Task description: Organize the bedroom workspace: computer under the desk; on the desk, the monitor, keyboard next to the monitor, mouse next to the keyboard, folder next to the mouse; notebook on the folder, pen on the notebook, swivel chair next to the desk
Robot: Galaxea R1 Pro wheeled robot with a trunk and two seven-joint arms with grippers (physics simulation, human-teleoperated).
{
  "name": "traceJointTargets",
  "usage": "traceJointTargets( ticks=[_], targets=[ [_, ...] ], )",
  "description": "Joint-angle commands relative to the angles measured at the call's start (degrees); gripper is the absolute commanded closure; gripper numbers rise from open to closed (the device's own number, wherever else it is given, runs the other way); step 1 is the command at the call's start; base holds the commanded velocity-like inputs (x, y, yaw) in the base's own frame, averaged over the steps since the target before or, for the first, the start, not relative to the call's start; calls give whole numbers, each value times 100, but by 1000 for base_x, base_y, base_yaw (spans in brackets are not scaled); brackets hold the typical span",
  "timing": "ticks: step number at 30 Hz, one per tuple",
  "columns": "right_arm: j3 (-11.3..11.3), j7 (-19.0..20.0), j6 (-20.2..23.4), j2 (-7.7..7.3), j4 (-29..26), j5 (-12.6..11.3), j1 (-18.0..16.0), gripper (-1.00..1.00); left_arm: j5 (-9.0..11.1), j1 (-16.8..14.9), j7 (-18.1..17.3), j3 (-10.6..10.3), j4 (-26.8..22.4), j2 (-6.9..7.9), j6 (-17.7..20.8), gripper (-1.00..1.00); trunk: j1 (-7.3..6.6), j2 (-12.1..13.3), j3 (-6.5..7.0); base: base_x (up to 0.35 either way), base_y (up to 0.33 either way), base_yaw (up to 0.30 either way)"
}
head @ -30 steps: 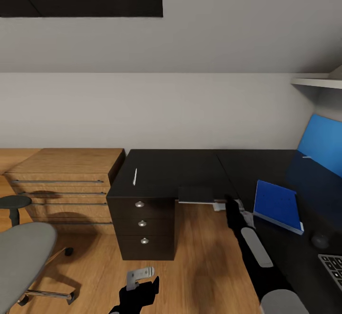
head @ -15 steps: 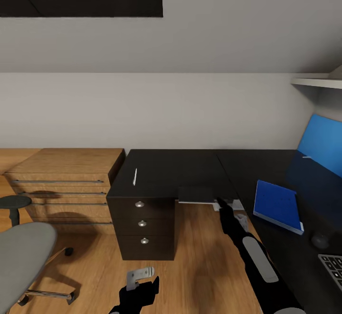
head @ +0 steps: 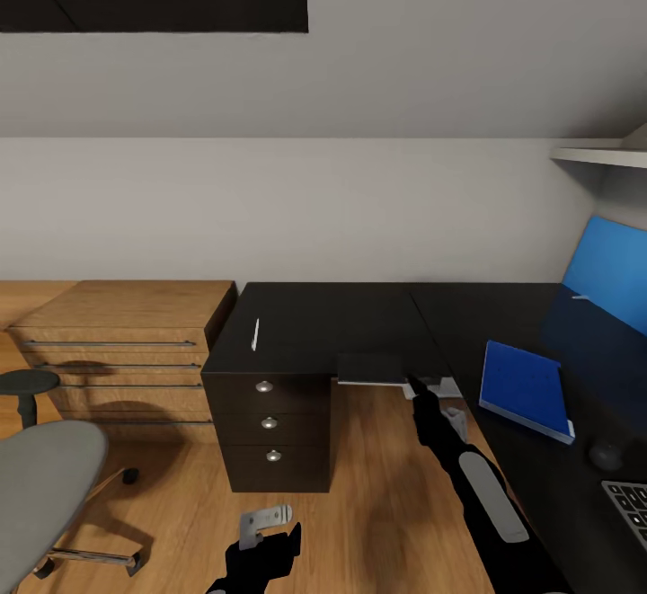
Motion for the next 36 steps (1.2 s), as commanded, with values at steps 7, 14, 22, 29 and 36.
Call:
traceJointTargets(
  ticks=[7,14,22,29,36],
  targets=[
    [-8,250,47,0,-46,-506,1,-100,46,-3,44,-7,-9,1,14,-100,0,-3,-6,0,0,0],
    [6,486,54,10,-46,-679,2,-100,46,-3,44,-7,-9,1,14,-100,0,-3,-6,0,0,0],
    [12,519,64,8,-54,-695,9,-100,49,-3,49,6,-15,1,14,-100,0,-3,-6,0,0,0],
    [3,498,43,10,-46,-698,10,-100,54,-3,60,29,-29,-12,22,-100,110,-204,-95,0,0,0],
    [-5,493,51,2,-46,-696,10,-100,54,-3,54,89,-27,-16,23,-100,264,-485,-201,0,0,87]
  ],
)
